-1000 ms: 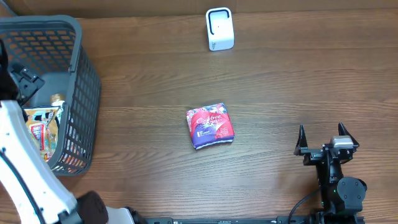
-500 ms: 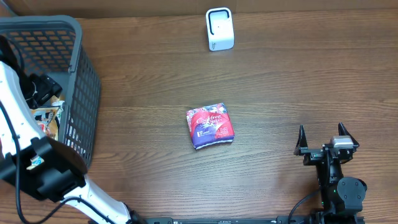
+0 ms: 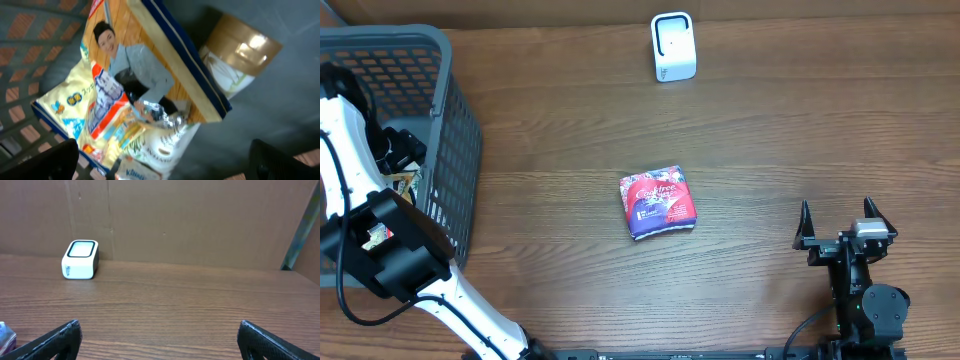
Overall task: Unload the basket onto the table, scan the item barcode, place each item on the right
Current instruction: 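Reach the left gripper back into the basket and grasp the yellow snack bag, then carry the yellow bag out and place it beside the red bag, then reach the left gripper into the basket and grasp the white tube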
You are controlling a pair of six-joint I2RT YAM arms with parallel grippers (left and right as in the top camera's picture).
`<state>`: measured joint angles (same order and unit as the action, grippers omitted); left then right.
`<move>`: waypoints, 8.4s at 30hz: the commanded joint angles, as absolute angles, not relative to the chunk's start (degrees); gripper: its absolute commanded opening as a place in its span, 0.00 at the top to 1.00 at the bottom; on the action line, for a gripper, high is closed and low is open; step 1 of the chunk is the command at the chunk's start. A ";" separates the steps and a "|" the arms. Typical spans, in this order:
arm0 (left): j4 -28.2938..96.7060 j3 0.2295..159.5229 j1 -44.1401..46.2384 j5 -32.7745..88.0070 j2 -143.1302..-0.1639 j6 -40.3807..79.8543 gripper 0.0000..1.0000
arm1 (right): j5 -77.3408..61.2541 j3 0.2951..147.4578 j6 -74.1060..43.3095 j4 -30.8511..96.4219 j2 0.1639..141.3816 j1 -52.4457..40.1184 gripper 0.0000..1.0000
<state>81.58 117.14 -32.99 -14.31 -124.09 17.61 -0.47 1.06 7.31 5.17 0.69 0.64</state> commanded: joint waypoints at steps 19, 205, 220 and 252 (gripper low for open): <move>66.92 103.55 -33.10 -19.86 -125.21 12.19 0.14 | -0.05 0.47 7.35 4.80 0.19 0.38 0.00; 96.79 145.49 -34.54 0.93 -102.61 23.42 0.00 | -0.05 0.47 7.35 4.80 0.19 0.38 0.00; 87.81 118.26 -36.62 -5.54 -115.24 27.53 0.09 | -0.05 0.47 7.35 4.80 0.19 0.38 0.00; 54.35 88.44 -35.59 -4.64 -117.30 27.00 0.96 | -0.05 0.47 7.35 4.82 0.19 0.38 0.00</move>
<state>50.65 86.26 -35.99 -5.26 -116.40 28.16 -0.45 1.06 7.31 5.17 0.62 0.64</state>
